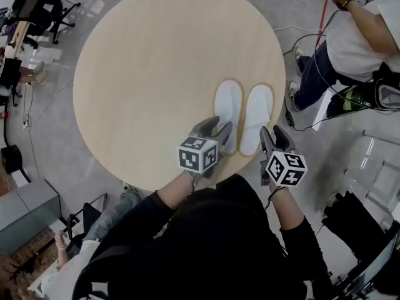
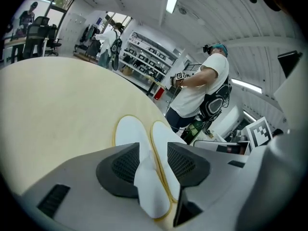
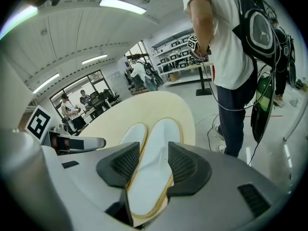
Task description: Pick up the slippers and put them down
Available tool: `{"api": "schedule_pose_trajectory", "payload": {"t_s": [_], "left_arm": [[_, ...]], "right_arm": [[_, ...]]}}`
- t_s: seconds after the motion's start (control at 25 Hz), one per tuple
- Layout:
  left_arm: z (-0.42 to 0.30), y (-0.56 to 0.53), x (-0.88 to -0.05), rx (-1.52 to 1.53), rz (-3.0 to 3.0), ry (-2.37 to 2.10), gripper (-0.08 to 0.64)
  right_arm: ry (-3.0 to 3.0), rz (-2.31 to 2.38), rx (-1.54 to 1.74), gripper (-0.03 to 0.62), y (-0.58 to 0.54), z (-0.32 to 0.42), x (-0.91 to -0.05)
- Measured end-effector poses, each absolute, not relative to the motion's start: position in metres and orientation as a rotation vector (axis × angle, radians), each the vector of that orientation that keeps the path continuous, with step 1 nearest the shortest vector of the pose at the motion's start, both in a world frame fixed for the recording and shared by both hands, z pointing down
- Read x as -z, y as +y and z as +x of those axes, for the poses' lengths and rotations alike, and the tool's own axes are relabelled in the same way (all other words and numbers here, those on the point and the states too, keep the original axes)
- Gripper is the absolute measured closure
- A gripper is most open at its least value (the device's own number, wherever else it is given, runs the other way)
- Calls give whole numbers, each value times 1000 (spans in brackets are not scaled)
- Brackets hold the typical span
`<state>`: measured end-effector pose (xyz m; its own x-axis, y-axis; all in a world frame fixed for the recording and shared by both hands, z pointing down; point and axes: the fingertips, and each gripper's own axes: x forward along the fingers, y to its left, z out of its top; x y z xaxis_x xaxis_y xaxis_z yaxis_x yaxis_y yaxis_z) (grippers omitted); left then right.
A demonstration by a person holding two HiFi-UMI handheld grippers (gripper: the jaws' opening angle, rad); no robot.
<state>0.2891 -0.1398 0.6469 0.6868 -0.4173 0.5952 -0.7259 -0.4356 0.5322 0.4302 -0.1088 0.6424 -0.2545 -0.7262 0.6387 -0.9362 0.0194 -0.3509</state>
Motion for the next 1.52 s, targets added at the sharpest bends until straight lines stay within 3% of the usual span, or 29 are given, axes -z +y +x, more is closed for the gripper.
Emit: {"api": "schedule_pose_trajectory", "payload": {"t_s": [0.64, 0.72, 0.84, 1.0, 1.52], "left_arm": [[321, -152, -707, -555, 1949, -895, 390], [326, -147, -709, -546, 1943, -902, 431], [330, -142, -711, -547, 1943, -911, 492], [332, -137, -711, -556, 1946, -910, 514], [320, -132, -684, -445, 1970, -942, 526]], "right_arm": [[-2006, 1604, -1148, 420, -134, 426, -690], [-2012, 1592, -1140, 422, -130, 428, -692], [-2011, 1589, -1137, 475, -125, 432, -693], [-1999, 1595, -1152, 551, -121, 434, -693], [-2089, 1592, -1135, 561, -115, 425, -667]]}}
